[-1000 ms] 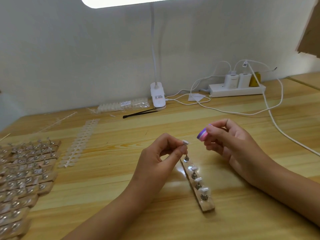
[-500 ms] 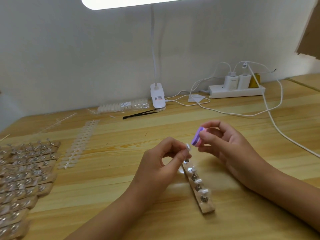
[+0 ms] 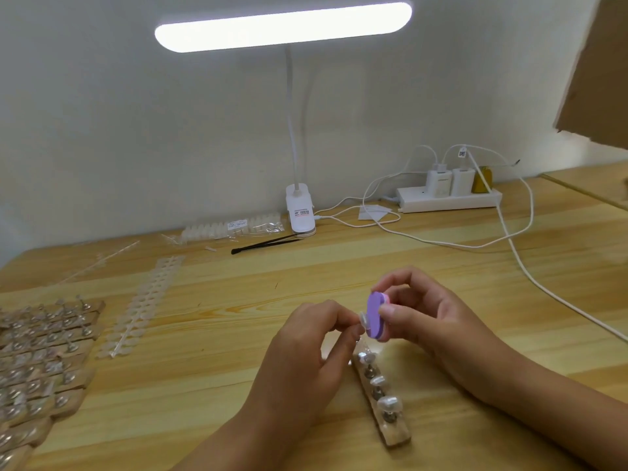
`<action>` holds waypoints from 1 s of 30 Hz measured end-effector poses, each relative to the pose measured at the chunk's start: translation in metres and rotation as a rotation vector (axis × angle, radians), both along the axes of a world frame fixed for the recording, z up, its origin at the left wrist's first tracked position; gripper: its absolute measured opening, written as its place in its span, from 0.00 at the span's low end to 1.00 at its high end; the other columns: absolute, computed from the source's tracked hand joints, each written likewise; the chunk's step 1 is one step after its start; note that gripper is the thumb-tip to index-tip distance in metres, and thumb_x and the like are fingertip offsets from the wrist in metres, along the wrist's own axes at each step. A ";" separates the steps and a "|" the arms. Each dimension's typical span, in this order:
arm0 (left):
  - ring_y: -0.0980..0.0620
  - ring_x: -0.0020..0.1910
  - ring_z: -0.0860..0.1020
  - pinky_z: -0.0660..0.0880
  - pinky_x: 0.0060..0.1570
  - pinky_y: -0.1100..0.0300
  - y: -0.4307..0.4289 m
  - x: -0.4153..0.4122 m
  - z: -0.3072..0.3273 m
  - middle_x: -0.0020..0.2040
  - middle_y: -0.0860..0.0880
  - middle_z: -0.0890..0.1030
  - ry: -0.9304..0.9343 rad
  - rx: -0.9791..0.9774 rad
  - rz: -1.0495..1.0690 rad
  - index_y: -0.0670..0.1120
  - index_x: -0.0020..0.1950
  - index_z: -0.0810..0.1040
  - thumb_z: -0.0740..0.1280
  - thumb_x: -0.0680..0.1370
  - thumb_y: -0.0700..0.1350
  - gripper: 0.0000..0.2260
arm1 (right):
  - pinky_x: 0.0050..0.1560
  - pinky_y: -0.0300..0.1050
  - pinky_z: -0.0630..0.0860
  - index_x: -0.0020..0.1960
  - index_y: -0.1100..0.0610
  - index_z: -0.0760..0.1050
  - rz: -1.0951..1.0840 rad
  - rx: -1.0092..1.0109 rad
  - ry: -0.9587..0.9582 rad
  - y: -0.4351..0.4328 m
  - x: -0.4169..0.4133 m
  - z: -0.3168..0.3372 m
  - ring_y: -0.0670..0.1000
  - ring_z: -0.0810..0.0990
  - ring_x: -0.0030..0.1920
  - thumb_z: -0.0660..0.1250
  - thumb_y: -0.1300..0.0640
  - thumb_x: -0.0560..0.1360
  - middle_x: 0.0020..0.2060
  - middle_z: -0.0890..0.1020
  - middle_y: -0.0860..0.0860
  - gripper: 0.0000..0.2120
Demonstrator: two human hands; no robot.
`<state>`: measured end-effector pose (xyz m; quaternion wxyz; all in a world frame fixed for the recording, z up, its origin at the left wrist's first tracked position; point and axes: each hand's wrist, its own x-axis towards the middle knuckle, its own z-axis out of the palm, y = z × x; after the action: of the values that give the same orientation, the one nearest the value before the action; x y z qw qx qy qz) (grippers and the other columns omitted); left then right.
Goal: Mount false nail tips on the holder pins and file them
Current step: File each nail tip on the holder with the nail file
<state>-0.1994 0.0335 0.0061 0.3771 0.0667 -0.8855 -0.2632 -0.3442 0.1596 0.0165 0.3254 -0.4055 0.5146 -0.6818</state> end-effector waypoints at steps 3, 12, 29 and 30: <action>0.59 0.47 0.78 0.75 0.47 0.64 0.001 0.000 0.001 0.44 0.59 0.80 0.019 -0.053 -0.015 0.49 0.48 0.80 0.66 0.78 0.47 0.04 | 0.47 0.40 0.80 0.53 0.56 0.78 -0.157 -0.066 -0.071 -0.005 -0.005 0.001 0.52 0.84 0.44 0.74 0.57 0.69 0.40 0.81 0.52 0.13; 0.55 0.52 0.83 0.76 0.51 0.67 -0.012 0.010 0.010 0.48 0.51 0.86 0.102 0.732 -0.086 0.53 0.46 0.81 0.70 0.74 0.49 0.03 | 0.43 0.39 0.81 0.53 0.58 0.74 -0.219 -0.057 -0.176 -0.002 -0.017 0.004 0.50 0.84 0.41 0.71 0.57 0.68 0.37 0.84 0.53 0.15; 0.59 0.44 0.70 0.64 0.42 0.71 -0.005 0.001 0.011 0.35 0.53 0.77 -0.339 0.342 0.035 0.57 0.42 0.86 0.76 0.71 0.50 0.02 | 0.40 0.37 0.80 0.52 0.56 0.76 -0.206 0.015 -0.240 -0.005 -0.023 0.001 0.48 0.84 0.41 0.72 0.55 0.65 0.39 0.85 0.55 0.17; 0.59 0.44 0.70 0.64 0.41 0.71 -0.007 0.002 0.011 0.35 0.54 0.77 -0.355 0.348 0.034 0.59 0.43 0.85 0.75 0.72 0.51 0.02 | 0.40 0.37 0.80 0.52 0.56 0.76 -0.208 0.016 -0.241 -0.005 -0.023 0.002 0.48 0.84 0.41 0.72 0.55 0.65 0.39 0.85 0.54 0.17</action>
<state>-0.1971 0.0268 0.0175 0.2029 0.1910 -0.8778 -0.3896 -0.3670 0.1545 0.0181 0.3156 -0.2626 0.5166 -0.7514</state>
